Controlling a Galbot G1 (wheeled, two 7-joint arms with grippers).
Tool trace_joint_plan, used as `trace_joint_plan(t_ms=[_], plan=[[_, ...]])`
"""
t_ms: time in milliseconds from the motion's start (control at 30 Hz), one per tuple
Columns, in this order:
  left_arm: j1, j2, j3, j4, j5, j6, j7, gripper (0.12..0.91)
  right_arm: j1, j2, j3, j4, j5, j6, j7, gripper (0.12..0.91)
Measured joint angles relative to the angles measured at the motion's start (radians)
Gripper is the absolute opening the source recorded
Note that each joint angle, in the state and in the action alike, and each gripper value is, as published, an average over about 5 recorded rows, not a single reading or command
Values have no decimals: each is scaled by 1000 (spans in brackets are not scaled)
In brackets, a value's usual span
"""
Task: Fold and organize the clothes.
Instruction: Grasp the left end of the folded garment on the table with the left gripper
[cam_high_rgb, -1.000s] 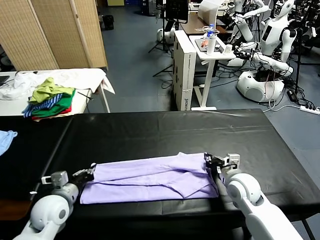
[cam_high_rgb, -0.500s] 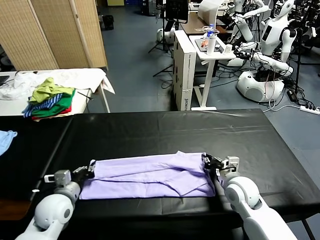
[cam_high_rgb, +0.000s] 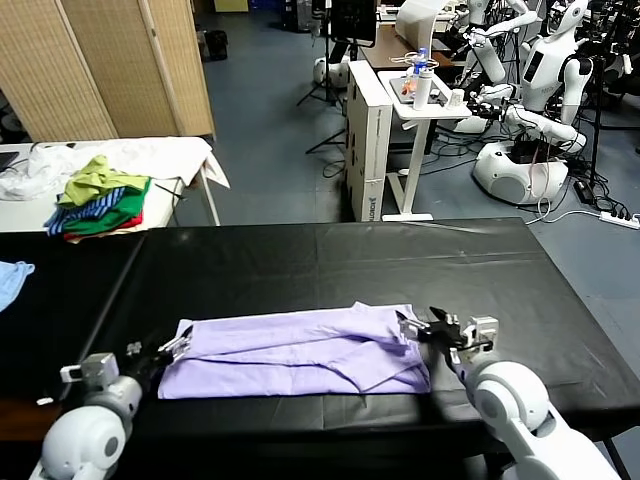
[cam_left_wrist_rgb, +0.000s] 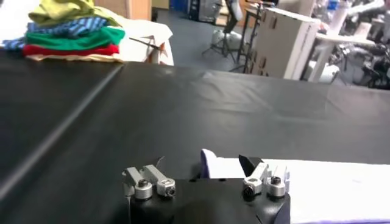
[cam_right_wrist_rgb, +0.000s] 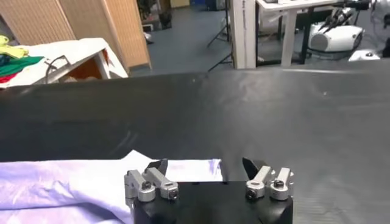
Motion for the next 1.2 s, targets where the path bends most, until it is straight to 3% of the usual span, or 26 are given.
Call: trace_joint_plan(t_ms=[333, 733, 833, 1033, 1200], plan=[[59, -85, -27, -13, 38, -18, 22, 907, -4, -4, -3, 9, -3, -3, 0, 907], [62, -142, 1, -14, 78, -30, 37, 896, -7, 1, -6, 11, -7, -3, -1, 907], [61, -145, 0, -9, 60, -32, 37, 852, -7, 5, -7, 11, -10, -3, -1, 907], [67, -155, -7, -11, -10, -31, 30, 687, -4, 9, -9, 7, -12, -2, -2, 907], [73, -165, -4, -12, -5, -32, 30, 596, -1, 12, -9, 4, -13, -2, -5, 907]])
